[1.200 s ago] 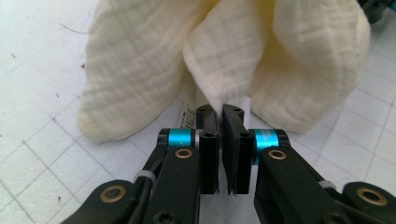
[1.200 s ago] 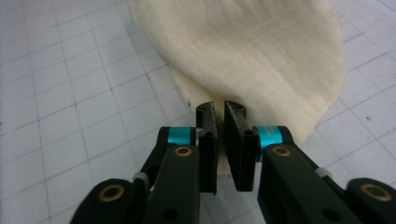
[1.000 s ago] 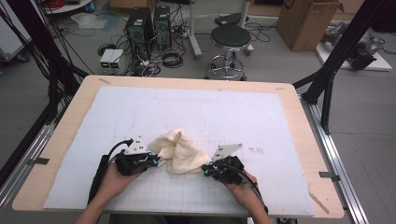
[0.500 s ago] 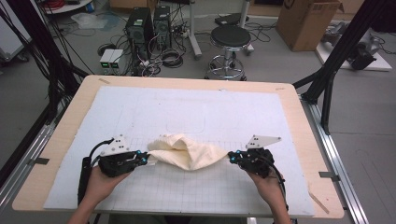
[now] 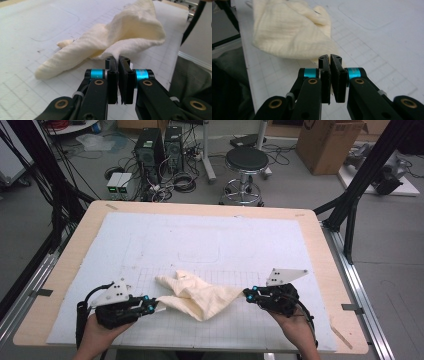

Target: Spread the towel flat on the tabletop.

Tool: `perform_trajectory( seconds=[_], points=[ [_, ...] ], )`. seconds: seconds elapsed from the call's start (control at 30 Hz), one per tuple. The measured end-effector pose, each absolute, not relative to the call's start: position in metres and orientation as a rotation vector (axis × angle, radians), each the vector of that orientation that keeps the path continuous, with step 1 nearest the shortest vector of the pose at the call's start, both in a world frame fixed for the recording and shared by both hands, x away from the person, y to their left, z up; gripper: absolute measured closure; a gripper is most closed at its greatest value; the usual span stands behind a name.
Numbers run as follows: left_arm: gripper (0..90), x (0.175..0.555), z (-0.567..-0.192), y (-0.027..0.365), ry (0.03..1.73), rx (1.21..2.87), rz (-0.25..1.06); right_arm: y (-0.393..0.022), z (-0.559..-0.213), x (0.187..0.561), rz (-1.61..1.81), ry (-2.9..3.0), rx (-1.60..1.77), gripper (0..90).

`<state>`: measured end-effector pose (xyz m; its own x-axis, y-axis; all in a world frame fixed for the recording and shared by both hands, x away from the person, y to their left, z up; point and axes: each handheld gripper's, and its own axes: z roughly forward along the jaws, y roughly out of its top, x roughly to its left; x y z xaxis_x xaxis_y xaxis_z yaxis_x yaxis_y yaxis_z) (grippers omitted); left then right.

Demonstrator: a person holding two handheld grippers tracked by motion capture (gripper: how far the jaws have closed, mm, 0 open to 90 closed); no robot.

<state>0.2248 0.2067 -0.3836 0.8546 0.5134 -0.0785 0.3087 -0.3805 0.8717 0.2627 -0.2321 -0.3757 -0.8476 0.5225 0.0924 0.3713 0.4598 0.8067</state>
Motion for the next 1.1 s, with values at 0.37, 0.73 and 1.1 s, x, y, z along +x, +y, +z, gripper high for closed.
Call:
perform_trajectory(
  seconds=[0.37,0.73,1.1],
  points=[
    [87.5,0.236,-0.406,0.194,0.606,2.052,0.181,-0.249,-0.409,0.288,1.265,2.598,0.931,84.8],
    [66.4,0.243,-0.41,0.192,0.672,2.04,0.205,-0.239,-0.382,0.279,1.472,2.559,0.784,65.1],
    [56.6,0.265,-0.417,0.194,0.797,2.025,0.294,-0.185,-0.374,0.314,1.395,2.586,0.747,61.7]
  ],
)
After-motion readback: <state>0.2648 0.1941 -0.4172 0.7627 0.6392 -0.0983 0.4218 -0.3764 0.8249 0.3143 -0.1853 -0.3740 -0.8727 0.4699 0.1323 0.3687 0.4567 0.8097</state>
